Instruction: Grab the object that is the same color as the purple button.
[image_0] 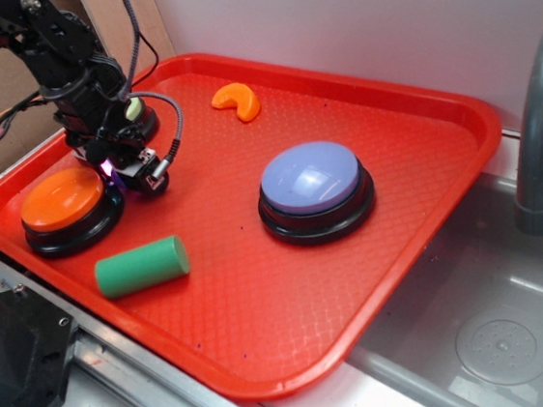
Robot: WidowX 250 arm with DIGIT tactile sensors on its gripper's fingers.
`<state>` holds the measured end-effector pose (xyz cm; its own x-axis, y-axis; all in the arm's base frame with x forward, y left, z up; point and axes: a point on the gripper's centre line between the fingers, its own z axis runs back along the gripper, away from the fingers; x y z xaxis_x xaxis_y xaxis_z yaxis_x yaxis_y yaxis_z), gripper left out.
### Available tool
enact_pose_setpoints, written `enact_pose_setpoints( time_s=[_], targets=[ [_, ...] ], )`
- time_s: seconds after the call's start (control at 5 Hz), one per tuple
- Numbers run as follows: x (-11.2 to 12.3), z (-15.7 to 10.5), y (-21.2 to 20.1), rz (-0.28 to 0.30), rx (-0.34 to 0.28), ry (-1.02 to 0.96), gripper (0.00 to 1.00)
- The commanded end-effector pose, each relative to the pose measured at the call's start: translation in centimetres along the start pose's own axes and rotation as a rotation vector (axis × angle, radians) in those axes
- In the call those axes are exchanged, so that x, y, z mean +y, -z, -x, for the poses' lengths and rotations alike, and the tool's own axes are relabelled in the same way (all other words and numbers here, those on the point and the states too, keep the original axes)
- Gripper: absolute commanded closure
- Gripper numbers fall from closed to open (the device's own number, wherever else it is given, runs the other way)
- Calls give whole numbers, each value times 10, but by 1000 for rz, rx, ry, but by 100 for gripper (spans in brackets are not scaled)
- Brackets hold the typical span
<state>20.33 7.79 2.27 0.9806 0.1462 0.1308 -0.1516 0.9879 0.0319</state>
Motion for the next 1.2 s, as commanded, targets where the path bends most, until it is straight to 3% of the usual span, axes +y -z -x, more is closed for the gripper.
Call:
enact_pose_setpoints(
  time_s=[0.0,0.6,0.8,1.0],
  targets=[
    [-15,-33,-67,7,-45,-145,100],
    [-81,-78,-165,69,-83,-207,100],
    [-94,-83,-175,130,-96,-259,100],
    [-89,-83,-167,117,-70,-299,100]
  ],
)
